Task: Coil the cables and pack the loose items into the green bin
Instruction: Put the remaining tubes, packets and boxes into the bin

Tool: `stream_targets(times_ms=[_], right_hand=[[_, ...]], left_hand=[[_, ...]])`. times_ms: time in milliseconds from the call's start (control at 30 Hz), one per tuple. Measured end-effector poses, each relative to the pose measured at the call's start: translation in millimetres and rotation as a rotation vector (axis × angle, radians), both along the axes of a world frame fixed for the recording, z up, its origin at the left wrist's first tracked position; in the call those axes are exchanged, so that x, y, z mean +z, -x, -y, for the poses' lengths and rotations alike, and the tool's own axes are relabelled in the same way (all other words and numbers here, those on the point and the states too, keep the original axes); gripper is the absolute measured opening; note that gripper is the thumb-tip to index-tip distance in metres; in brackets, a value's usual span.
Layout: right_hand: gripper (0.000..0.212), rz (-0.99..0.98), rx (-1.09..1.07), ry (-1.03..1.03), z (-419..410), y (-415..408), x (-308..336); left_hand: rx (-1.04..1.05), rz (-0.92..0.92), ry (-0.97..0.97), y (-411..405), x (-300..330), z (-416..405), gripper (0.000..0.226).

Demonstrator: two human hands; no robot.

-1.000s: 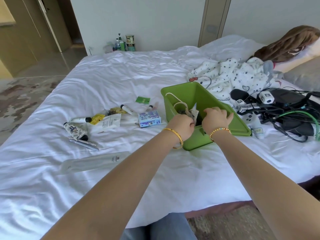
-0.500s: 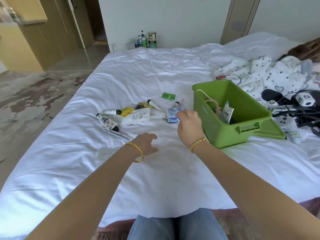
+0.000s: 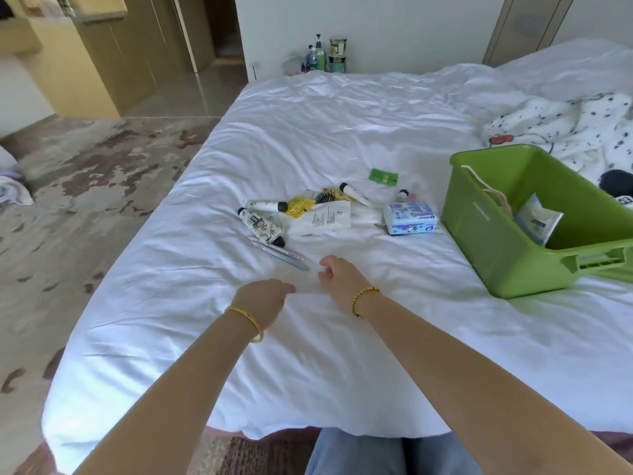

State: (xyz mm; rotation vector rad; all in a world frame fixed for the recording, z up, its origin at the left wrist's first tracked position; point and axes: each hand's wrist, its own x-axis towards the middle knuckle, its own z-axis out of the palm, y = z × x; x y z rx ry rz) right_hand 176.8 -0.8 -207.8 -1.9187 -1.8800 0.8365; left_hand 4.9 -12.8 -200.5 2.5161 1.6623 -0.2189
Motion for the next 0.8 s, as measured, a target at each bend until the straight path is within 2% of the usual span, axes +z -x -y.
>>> stream_targets(times_ms=[100, 267, 367, 500, 567, 667, 733, 800], right_hand=[[0.04, 0.058, 0.011, 0.099, -11.5, 13.1, 1.2], [0.038, 0.221, 0.06, 0.146, -36.1, 36.1, 7.9], [0.039, 0.297, 0.032, 0.103, -41.9, 43.9, 4.5], [0.026, 0.337, 0.062, -0.017, -37.1, 42.5, 2.7], [0.022, 0.275, 0.034, -0.05, -34.0, 33.2, 8.9], [0.019, 0.052, -0.11, -0.211, -29.6, 5.3, 28.3], [0.019, -0.143, -0.246, -0.363, -25.7, -17.4, 47.0], [0.02, -0.26, -0.352, -0.496, -19.1, -42.5, 66.8]], left_hand=[[0.03, 0.051, 0.015, 19.4, 3.3, -12.9, 0.039], [0.088, 0.193, 0.069, 38.2, -4.5, -14.7, 0.034], [0.087, 0.203, 0.044, 38.8, -11.6, -14.3, 0.032], [0.079, 0.167, 0.071, 40.2, -10.9, -17.2, 0.033], [0.092, 0.186, 0.056, 41.1, -6.9, -17.4, 0.033], [0.129, 0.242, -0.156, 38.9, -1.0, -10.7, 0.032], [0.179, 0.351, -0.27, 31.2, 3.8, -1.9, 0.031], [0.228, 0.502, -0.281, 15.2, 11.8, 5.4, 0.027]])
